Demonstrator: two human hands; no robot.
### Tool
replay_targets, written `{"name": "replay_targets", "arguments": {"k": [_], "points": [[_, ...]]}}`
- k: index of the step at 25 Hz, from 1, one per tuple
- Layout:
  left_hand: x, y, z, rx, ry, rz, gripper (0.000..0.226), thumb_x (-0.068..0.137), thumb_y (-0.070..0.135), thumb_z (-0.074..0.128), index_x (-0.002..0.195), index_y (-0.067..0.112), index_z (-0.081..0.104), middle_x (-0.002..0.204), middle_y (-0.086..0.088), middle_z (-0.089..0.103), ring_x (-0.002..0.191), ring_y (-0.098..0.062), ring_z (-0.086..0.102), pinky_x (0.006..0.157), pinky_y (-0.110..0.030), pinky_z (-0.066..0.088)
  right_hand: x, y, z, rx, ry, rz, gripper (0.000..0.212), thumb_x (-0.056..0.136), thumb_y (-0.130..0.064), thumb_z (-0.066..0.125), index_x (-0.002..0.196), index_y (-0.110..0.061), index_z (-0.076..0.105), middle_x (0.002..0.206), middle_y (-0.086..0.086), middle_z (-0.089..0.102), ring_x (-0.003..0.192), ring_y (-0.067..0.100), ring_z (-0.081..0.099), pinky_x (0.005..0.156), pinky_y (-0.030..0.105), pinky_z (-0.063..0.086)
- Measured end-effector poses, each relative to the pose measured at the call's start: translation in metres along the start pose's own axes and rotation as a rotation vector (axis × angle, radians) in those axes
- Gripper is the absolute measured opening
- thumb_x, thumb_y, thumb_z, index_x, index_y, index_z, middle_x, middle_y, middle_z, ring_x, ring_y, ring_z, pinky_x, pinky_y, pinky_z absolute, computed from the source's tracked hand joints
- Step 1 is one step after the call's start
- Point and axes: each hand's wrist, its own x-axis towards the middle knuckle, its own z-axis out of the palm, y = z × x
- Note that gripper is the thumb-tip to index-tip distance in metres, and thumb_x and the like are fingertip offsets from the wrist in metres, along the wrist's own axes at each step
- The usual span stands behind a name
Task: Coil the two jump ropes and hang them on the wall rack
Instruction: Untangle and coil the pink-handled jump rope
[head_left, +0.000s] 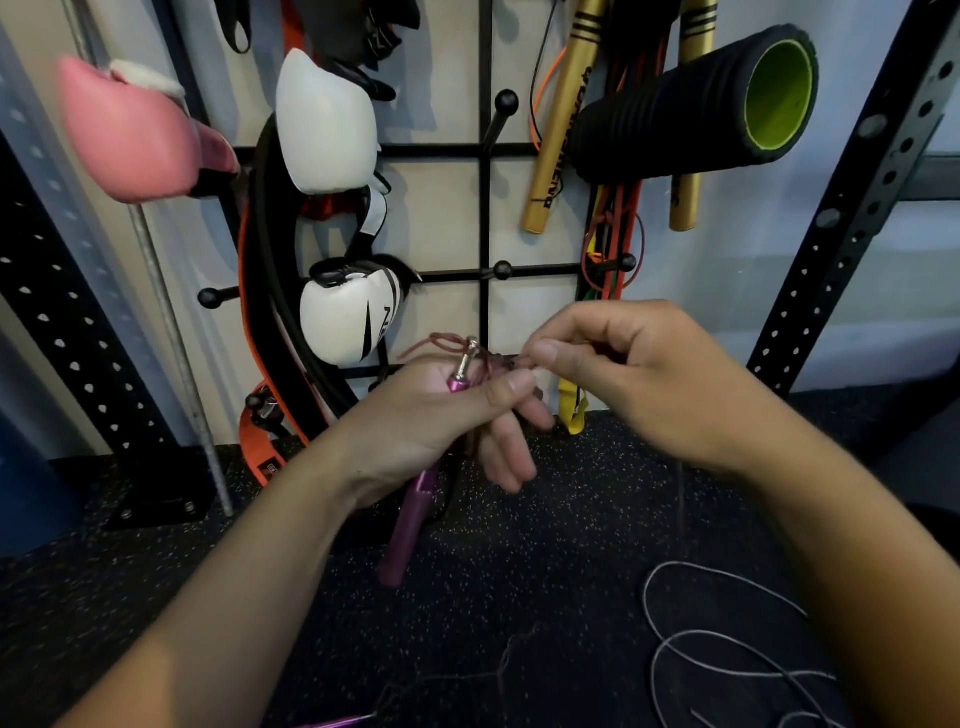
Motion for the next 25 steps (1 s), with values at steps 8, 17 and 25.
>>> {"name": "replay_targets", "arguments": {"k": [8, 17, 25], "points": [[0.0, -0.003, -0.005, -0.163, -0.016, 0.011, 0.03, 0.095, 0.036, 0.056, 0.085, 0.017, 0.077, 0.049, 0.006, 0.041, 0.039, -0.002, 0.033, 0.045, -0.021, 0.023, 0.004, 0.015, 0.006, -0.01, 0.316, 0.047, 0.021, 0.092, -0.041, 0.072, 0.083, -0.022, 0.072, 0.056, -0.002, 0.054, 0.049, 0.008, 0.042, 0.051, 0.024, 0.038], [-0.003, -0.004, -0.008, -0.361, -0.072, 0.098, 0.037, 0.097, 0.041, 0.061, 0.081, 0.012, 0.076, 0.037, 0.007, 0.049, 0.025, -0.002, 0.039, 0.034, -0.017, 0.036, 0.005, 0.019, 0.009, 0.174, 0.354, 0.075, 0.021, 0.095, -0.036, 0.069, 0.092, -0.017, 0.078, 0.047, 0.0, 0.043, 0.044, 0.015, 0.033, 0.046, 0.016, 0.034], [0.001, 0.001, -0.01, -1.082, -0.257, 0.286, 0.042, 0.107, 0.018, 0.045, 0.134, -0.011, 0.059, 0.107, -0.016, 0.08, 0.094, -0.023, 0.079, 0.081, -0.03, 0.064, 0.002, 0.026, 0.041, 0.327, -0.016, 0.28, 0.026, 0.105, -0.036, 0.053, 0.108, -0.028, 0.077, 0.056, -0.009, 0.051, 0.041, 0.001, 0.039, 0.041, 0.015, 0.029]]}}
